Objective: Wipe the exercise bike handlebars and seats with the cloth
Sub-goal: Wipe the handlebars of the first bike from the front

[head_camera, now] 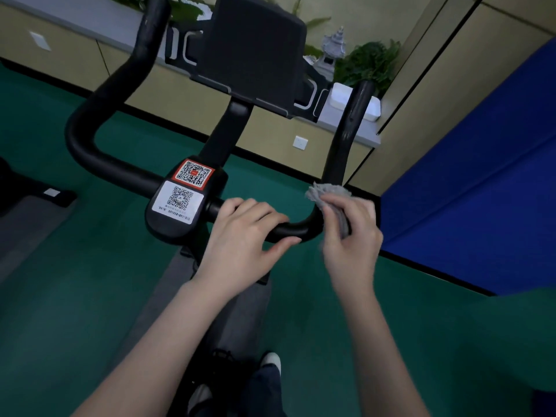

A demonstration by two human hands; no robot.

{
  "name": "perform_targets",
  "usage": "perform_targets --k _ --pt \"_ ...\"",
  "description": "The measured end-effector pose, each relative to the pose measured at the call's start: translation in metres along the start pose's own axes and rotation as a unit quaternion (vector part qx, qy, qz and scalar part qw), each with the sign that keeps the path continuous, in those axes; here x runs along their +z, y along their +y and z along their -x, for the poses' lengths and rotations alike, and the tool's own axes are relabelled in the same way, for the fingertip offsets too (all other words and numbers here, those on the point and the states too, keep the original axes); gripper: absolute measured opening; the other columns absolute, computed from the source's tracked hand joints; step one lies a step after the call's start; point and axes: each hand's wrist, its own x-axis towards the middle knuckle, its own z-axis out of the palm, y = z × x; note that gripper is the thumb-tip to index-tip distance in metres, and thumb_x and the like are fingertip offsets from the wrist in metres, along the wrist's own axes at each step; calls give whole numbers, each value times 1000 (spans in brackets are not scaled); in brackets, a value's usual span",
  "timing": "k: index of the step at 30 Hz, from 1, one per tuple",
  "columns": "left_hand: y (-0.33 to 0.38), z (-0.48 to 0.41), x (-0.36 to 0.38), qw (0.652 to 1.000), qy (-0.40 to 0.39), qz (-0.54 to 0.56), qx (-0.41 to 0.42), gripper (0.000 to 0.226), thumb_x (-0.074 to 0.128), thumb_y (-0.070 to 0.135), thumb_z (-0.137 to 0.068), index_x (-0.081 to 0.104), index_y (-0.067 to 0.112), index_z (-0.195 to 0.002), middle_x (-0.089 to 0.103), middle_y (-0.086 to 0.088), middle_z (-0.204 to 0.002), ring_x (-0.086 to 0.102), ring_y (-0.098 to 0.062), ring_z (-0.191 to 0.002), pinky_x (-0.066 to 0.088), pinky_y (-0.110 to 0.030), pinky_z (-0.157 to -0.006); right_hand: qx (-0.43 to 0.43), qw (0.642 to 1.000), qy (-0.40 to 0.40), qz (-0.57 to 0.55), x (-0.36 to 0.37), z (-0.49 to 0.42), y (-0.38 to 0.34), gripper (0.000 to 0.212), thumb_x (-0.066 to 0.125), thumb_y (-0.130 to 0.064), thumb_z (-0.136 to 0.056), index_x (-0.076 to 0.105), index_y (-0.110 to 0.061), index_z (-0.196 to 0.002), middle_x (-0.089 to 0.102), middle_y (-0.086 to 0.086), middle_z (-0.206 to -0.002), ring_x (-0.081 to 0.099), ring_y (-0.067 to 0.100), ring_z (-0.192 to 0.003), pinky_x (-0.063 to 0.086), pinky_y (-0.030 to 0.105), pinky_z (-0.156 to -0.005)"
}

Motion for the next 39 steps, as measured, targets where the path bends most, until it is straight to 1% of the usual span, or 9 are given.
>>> perform_targets --k 4,9,12,19,21,26,30,34,39 --pt "0 0 0 1000 1 9 -4 36 56 50 -85 71 18 -94 66 7 -86 60 -18 -82 34 -31 -86 -69 974 -190 98 -11 -38 -1 12 59 -5 -91 71 -8 -95 68 -8 -95 49 13 -100 41 14 -84" --pt "1 1 1 1000 4 13 -12 36 57 50 -83 71 19 -95 65 6 -83 60 -18 -80 31 -29 -84 -132 858 -469 163 -10 -68 -15 14 56 -10 -92 70 -12 -94 68 0 -88 49 14 -97 35 17 -80" --pt "2 1 0 1000 3 16 -19 36 59 51 -83 71 19 -95 65 6 -83 60 -18 -81 30 -28 -85 -113 822 -520 204 -4 -92 -24 15 56 -10 -91 70 -12 -95 69 2 -91 59 16 -94 38 16 -78" --pt "4 -1 -3 999 -12 22 -32 34 63 50 -81 70 19 -92 64 6 -81 59 -19 -82 30 -29 -84 -82 734 -630 239 10 -110 -32 10 60 -14 -87 69 -16 -89 70 2 -87 65 22 -87 54 42 -81" --pt "5 -1 -4 999 -11 22 -31 34 63 51 -81 70 19 -92 64 6 -82 58 -19 -82 30 -29 -84 -105 752 -603 245 8 -116 -24 11 59 -14 -89 69 -15 -91 68 0 -87 64 20 -89 53 37 -83" --pt "11 -3 -2 999 -5 -1 -42 48 48 58 -86 71 17 -92 65 5 -84 59 -19 -84 34 -33 -89 -152 874 -429 169 -6 -95 5 15 57 -11 -93 71 -9 -97 65 -2 -86 44 9 -90 33 19 -76" --pt "26 -10 5 996 8 -53 -65 46 47 53 -89 71 15 -100 67 2 -88 60 -23 -88 36 -37 -99 -119 971 -205 31 -14 -52 25 12 60 -5 -90 70 -7 -97 61 -16 -93 51 11 -94 38 11 -82" --pt "42 -21 17 996 -17 -49 -67 40 50 47 -90 69 15 -104 67 0 -87 62 -25 -85 44 -38 -91 -20 997 -45 -60 -4 -35 33 16 59 2 -89 69 -7 -99 57 -16 -92 54 14 -95 40 11 -83" --pt "48 -24 26 994 -12 -73 -76 38 55 45 -86 68 16 -105 67 1 -77 63 -25 -65 51 -35 -73 78 984 38 -155 4 -16 31 24 58 1 -90 64 -21 -99 58 -15 -98 59 19 -101 47 27 -91"
